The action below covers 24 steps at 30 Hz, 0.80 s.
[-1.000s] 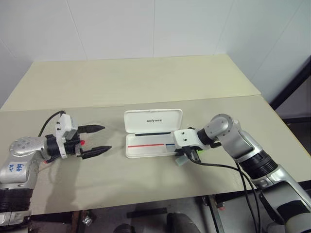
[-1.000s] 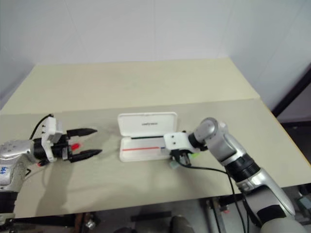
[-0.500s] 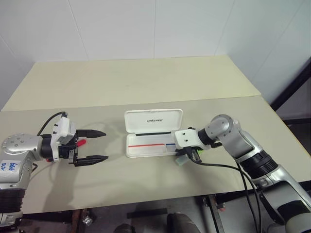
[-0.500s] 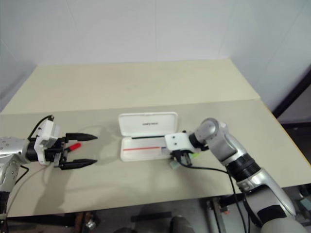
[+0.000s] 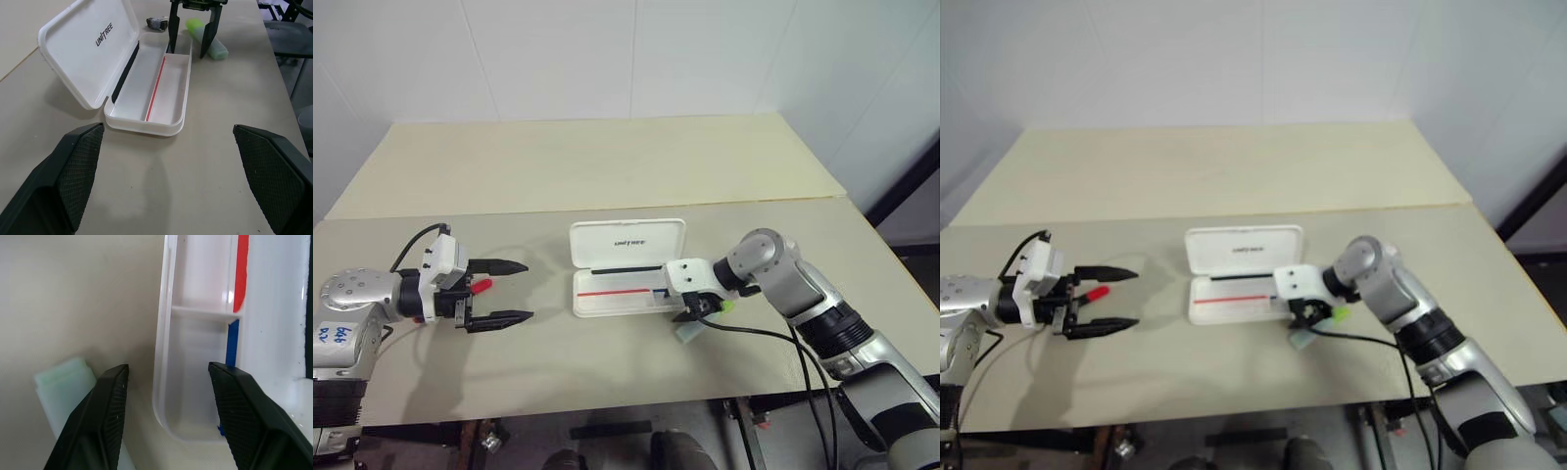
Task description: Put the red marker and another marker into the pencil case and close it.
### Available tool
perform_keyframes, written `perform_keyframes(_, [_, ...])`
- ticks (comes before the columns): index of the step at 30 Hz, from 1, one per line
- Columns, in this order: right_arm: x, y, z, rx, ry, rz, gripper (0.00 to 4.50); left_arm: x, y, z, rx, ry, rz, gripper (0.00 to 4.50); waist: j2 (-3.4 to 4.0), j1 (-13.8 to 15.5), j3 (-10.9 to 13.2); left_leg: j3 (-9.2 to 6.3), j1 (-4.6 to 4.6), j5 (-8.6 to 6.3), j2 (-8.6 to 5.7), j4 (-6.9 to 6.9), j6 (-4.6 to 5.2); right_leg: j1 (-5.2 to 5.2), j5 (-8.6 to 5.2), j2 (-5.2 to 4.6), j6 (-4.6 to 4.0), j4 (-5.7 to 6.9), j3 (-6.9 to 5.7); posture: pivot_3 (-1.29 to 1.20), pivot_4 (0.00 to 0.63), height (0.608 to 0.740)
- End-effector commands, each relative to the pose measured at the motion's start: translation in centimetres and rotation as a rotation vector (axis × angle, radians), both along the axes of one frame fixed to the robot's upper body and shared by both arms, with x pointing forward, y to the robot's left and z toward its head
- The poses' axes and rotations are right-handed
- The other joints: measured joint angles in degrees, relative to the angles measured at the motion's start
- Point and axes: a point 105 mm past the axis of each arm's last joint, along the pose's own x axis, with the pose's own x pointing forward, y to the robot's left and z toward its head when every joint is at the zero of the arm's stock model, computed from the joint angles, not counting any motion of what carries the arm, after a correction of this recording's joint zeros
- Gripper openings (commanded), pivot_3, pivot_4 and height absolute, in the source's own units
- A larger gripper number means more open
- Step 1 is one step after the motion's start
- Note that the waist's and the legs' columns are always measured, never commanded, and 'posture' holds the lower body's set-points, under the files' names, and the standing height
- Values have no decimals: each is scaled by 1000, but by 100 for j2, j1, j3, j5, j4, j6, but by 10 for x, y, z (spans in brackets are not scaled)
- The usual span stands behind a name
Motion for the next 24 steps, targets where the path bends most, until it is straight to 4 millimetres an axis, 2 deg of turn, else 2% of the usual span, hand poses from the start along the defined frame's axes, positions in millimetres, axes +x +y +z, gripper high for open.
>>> perform_keyframes(1, [-6,11,19,36,-13,47,2589,1,1,6,1,-32,6,4500,0,-3,0,0,0,0,0,0,0,0,0,0,0,0,0,0,150,740])
perform_keyframes(9, [-13,18,37,127,-1,37,2589,-3,3,3,8,-27,16,4500,0,-1,0,0,0,0,1,-1,0,-3,0,1,0,2,0,0,150,740])
perform_keyframes(14, [-12,4,61,271,-20,-17,4197,-5,9,3,13,-32,40,4500,-1,4,1,1,-2,-1,1,-2,2,-4,0,0,0,-1,1,0,150,740])
perform_keyframes(15, [-13,0,67,317,-31,-13,4452,-6,11,4,11,-34,50,4500,-1,7,1,1,-2,-1,1,-1,2,-4,0,-1,0,-1,1,0,150,740])
perform_keyframes(17, [-12,-15,76,402,-51,-29,4452,-7,15,4,8,-37,68,4500,-2,23,0,-1,-2,-2,1,-3,2,-2,0,0,0,-4,-1,0,150,740])
perform_keyframes(20, [-22,-30,78,477,-59,35,4452,-8,20,5,2,-39,85,4500,-2,45,1,-1,-1,-3,0,-10,5,2,0,-1,0,-14,-1,0,150,740])
perform_keyframes(24, [-34,-67,85,632,-28,-16,4452,-8,26,8,1,-48,115,4500,-2,59,2,5,1,-4,0,-21,5,2,1,0,1,-23,1,0,150,740])
